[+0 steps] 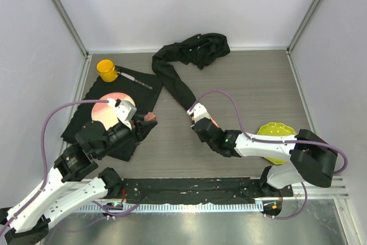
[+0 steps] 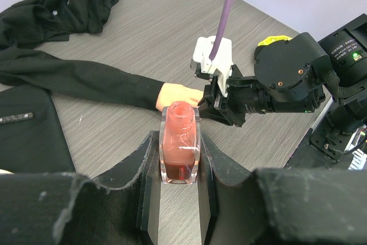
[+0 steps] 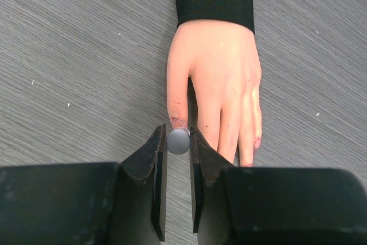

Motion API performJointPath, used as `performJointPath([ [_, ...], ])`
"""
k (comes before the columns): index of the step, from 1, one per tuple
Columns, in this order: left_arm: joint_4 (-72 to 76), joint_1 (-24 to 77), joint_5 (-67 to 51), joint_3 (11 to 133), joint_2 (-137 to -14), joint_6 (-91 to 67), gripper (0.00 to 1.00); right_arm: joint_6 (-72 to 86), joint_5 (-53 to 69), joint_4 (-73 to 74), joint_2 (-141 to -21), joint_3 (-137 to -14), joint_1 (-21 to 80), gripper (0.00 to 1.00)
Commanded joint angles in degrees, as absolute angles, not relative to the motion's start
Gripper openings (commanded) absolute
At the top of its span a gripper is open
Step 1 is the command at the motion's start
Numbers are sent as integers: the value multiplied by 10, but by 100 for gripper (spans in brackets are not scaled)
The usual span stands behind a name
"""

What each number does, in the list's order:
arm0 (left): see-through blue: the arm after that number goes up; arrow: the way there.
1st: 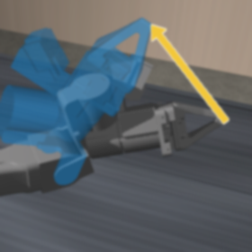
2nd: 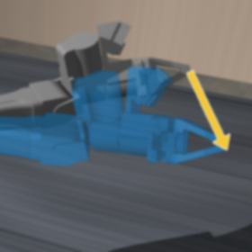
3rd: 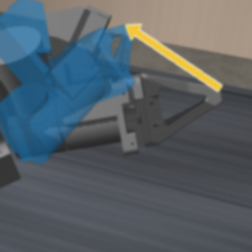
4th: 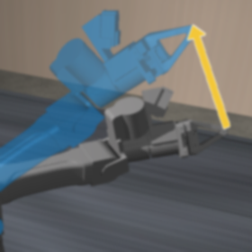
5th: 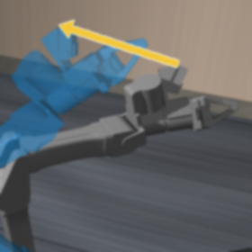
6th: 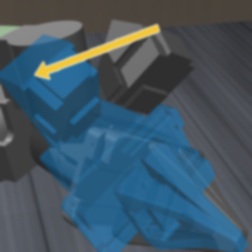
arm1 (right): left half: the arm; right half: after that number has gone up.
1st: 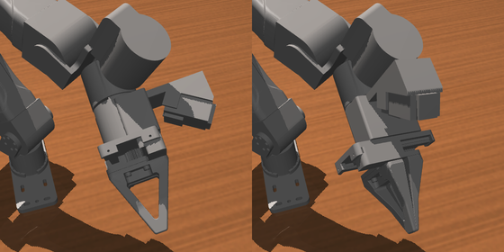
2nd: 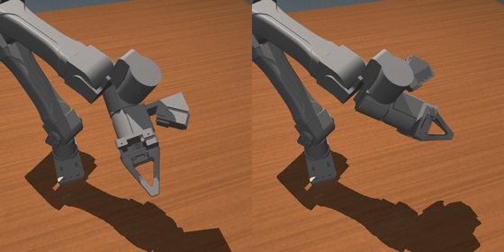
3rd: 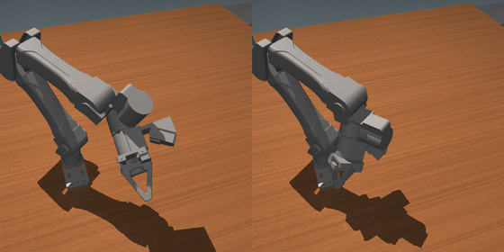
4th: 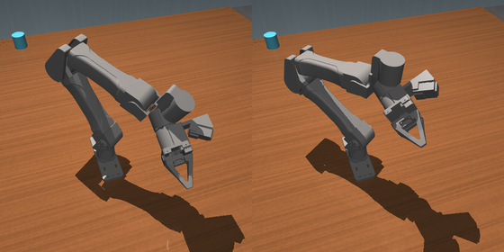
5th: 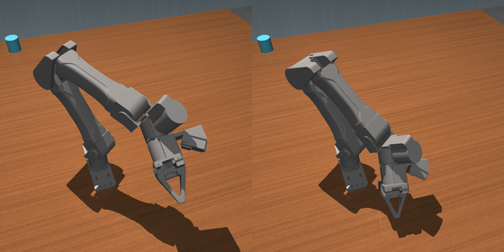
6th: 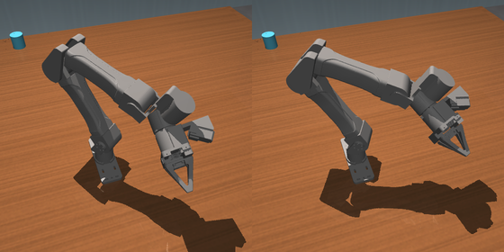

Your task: Paint the nails

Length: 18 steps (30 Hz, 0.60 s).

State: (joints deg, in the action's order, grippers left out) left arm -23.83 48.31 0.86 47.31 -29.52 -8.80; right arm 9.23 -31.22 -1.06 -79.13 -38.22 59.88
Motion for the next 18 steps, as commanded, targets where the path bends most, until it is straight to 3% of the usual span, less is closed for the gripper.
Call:
performJointPath([
  [1,-206,480,4,474,-294,-91,0,105,-327,-20,-789,-381,598,1],
  [18,-207,480,4,474,-296,-91,0,106,-341,-4,-779,-380,599,1],
])
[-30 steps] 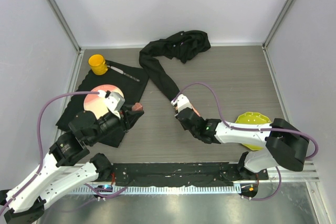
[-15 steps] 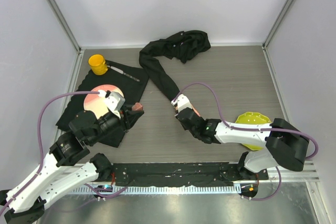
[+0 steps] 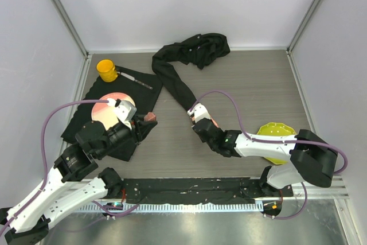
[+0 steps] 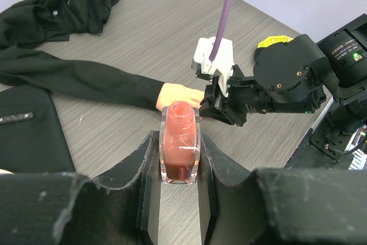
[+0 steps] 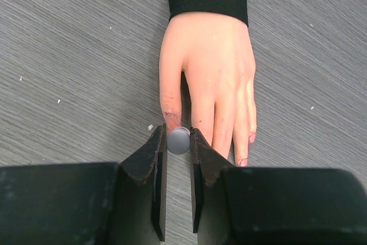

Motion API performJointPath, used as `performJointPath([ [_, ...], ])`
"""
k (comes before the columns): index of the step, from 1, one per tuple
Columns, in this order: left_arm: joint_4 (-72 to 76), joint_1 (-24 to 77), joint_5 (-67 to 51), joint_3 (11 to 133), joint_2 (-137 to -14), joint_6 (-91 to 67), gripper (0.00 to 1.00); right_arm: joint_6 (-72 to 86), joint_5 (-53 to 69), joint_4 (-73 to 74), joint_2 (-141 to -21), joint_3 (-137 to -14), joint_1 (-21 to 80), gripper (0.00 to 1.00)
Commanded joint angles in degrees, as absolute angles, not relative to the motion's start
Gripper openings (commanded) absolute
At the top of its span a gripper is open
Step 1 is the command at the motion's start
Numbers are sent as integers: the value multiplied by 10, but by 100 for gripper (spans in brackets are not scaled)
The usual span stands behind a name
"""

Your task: Paint the nails

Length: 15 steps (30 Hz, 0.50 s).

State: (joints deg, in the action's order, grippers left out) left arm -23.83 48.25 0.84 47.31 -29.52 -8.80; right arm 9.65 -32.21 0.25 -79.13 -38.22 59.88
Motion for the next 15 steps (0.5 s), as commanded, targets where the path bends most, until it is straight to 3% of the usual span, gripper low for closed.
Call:
performJointPath([
  [1,-207,480,4,474,-295,-91,0,106,-339,-4,-779,-380,599,1],
  [15,-207,478,4,474,-297,-91,0,103,-319,-11,-785,-381,599,1],
])
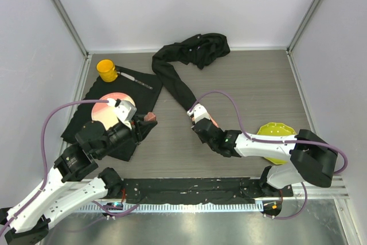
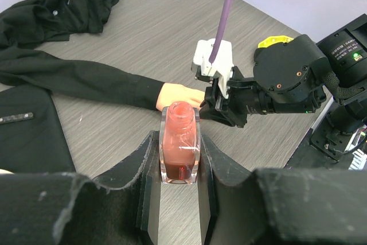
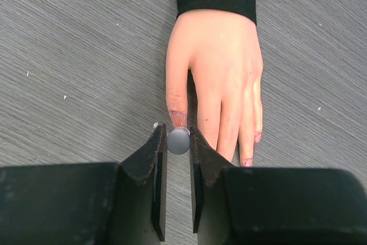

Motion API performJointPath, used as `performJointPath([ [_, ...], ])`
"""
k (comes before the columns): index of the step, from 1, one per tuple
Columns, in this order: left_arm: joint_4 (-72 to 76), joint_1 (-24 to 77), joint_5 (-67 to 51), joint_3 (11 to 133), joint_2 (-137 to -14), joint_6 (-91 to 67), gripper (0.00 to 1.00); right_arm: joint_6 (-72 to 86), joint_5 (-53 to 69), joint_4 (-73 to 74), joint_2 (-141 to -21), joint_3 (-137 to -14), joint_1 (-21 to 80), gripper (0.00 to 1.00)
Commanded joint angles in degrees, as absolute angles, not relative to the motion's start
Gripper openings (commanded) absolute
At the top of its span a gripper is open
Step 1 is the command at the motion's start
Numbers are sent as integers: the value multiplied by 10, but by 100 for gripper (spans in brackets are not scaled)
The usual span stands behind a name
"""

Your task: Paint the nails

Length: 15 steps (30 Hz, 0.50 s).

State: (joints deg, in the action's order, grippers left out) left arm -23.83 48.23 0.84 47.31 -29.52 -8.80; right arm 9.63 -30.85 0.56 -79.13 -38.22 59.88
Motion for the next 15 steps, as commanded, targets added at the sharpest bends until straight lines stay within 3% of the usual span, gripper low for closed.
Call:
performJointPath([
  [1,-207,478,4,474,-296,-92,0,104,-323,-9,-782,-381,599,1],
  [15,-206,475,-11,474,-297,-92,0,83,-292,-29,-743,-374,601,1],
])
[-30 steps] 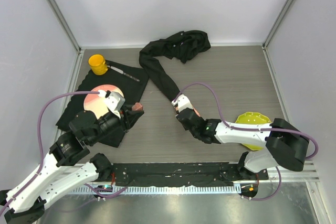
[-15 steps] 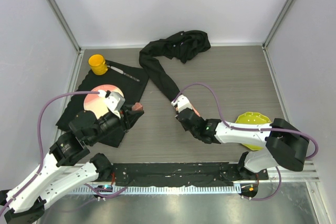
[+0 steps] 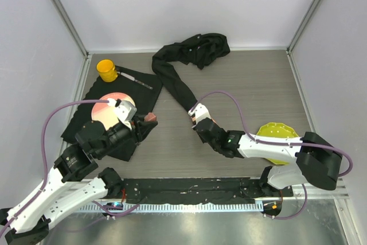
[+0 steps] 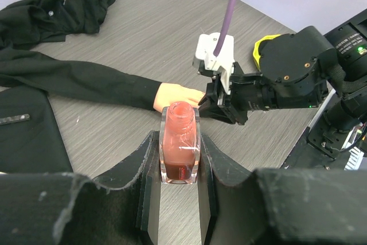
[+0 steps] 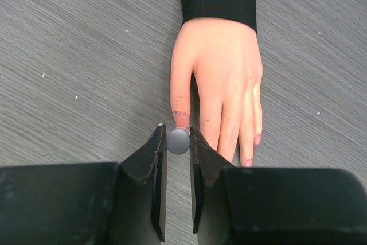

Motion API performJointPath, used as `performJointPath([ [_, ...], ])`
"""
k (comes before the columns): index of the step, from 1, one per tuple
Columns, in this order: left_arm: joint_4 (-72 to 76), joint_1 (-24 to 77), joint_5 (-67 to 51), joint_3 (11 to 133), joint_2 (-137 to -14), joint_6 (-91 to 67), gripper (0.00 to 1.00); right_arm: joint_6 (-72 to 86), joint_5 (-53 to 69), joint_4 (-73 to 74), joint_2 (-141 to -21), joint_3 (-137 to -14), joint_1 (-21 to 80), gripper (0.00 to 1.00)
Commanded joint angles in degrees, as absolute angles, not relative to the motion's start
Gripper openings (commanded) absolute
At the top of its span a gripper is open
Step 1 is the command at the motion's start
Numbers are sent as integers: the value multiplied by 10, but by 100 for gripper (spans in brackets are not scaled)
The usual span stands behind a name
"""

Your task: Paint the nails

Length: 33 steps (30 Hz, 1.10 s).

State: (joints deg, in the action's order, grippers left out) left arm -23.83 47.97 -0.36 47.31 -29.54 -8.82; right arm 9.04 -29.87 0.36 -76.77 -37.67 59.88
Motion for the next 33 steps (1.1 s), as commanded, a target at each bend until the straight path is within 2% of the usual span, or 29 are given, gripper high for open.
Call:
performJointPath([
  [1,-206,475,-13,474,-298,-92,0,82,-294,-32,-743,-375,601,1],
  [13,-204,470,-18,474,-297,-94,0,75,-323,-43,-802,-407,600,1],
  [33,-202,464,-25,474,-300,-93,0,61,-339,-56,-808,-420,596,1],
])
